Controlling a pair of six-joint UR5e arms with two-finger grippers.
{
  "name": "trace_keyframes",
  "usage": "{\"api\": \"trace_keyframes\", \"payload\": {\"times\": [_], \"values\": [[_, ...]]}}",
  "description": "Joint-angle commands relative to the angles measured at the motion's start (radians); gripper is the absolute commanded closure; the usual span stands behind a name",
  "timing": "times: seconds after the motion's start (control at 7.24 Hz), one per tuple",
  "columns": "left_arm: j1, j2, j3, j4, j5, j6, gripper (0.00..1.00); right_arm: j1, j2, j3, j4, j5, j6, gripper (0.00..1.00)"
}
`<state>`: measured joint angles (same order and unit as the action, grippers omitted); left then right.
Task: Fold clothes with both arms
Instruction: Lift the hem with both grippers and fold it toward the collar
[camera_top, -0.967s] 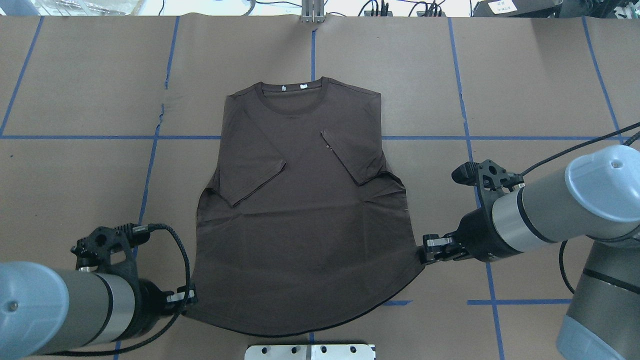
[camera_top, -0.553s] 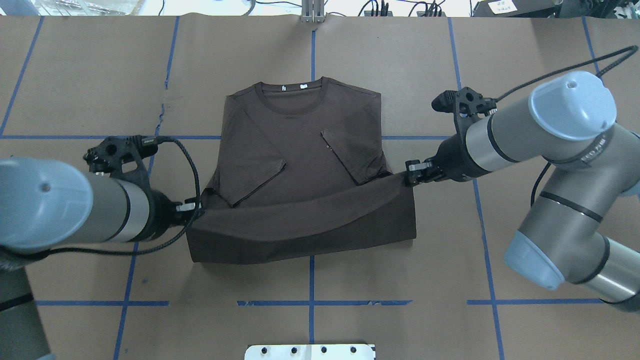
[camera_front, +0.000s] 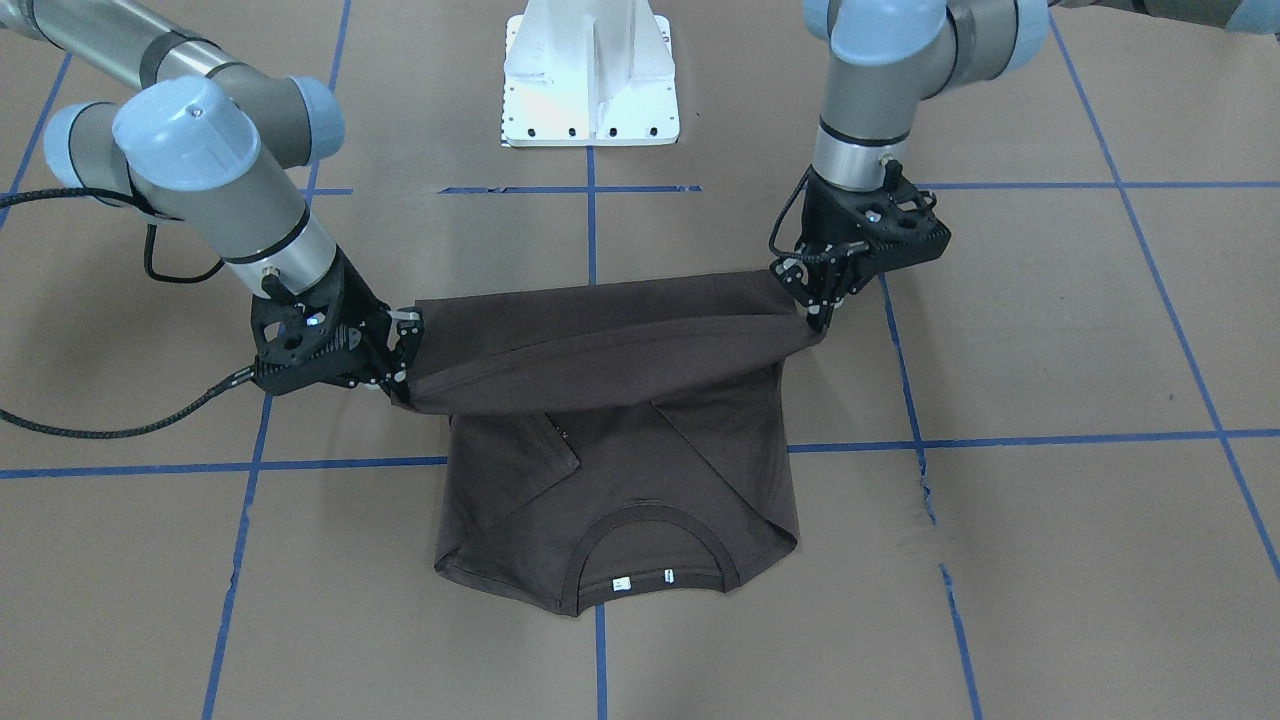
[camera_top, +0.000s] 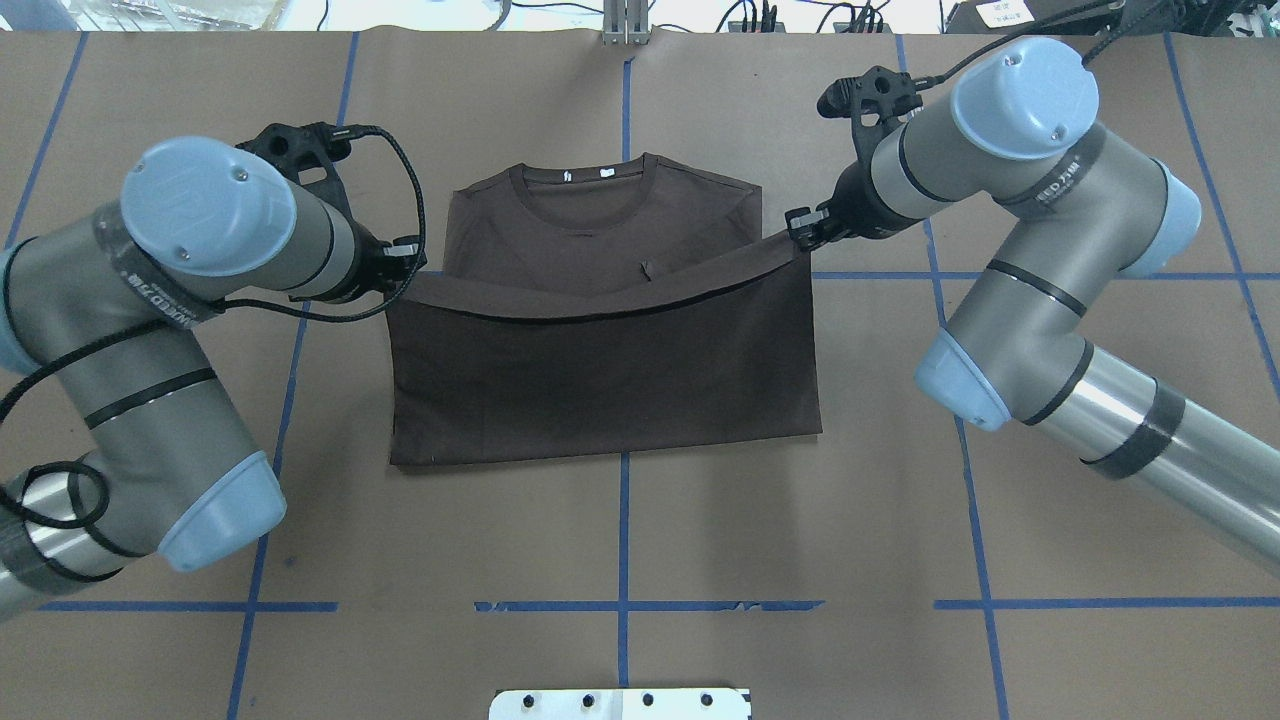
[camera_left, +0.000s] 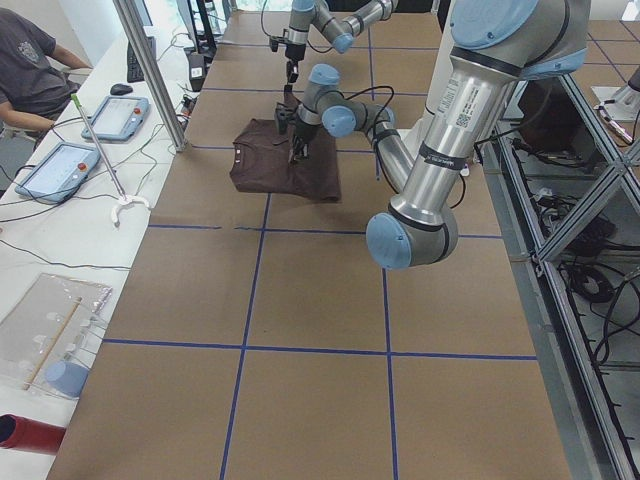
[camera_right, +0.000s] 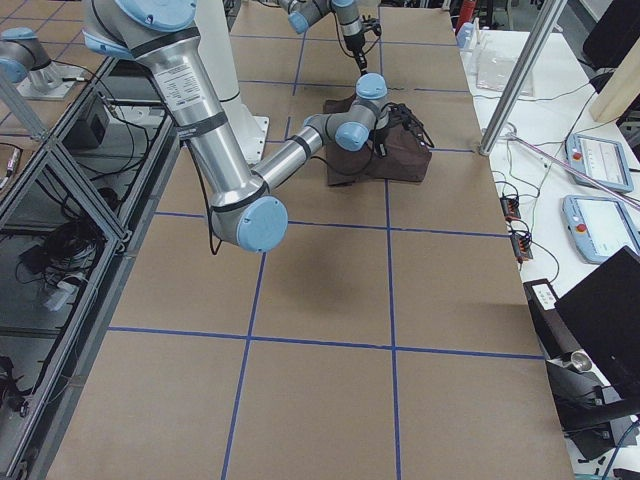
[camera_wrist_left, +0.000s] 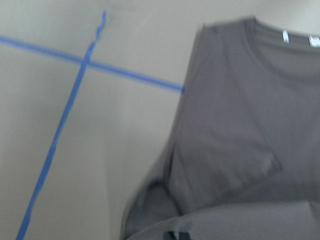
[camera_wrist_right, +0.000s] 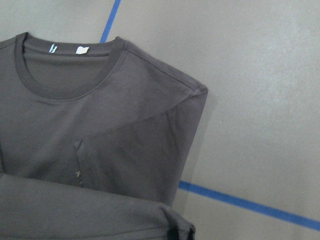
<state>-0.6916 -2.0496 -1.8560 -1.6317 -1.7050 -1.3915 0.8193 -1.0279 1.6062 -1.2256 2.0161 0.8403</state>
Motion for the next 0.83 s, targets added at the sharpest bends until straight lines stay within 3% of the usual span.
{"api": "trace_keyframes", "payload": {"times": [0.0,0.14,0.55,0.69], "values": [[-0.057,-0.050,0.211,-0.161,-0.001,0.025,1.00,0.044,0.163,-0.254,0.003,-0.002,-0.027,1.00],[-0.075,-0.066,0.280,-0.212,0.001,0.055,1.00,0.052,0.199,-0.319,0.005,-0.002,-0.029,1.00],[-0.098,-0.086,0.340,-0.235,0.002,0.063,1.00,0.070,0.247,-0.399,0.005,0.000,-0.030,1.00],[-0.100,-0.134,0.389,-0.234,0.002,0.063,1.00,0.073,0.302,-0.452,0.006,-0.003,-0.030,1.00]]}}
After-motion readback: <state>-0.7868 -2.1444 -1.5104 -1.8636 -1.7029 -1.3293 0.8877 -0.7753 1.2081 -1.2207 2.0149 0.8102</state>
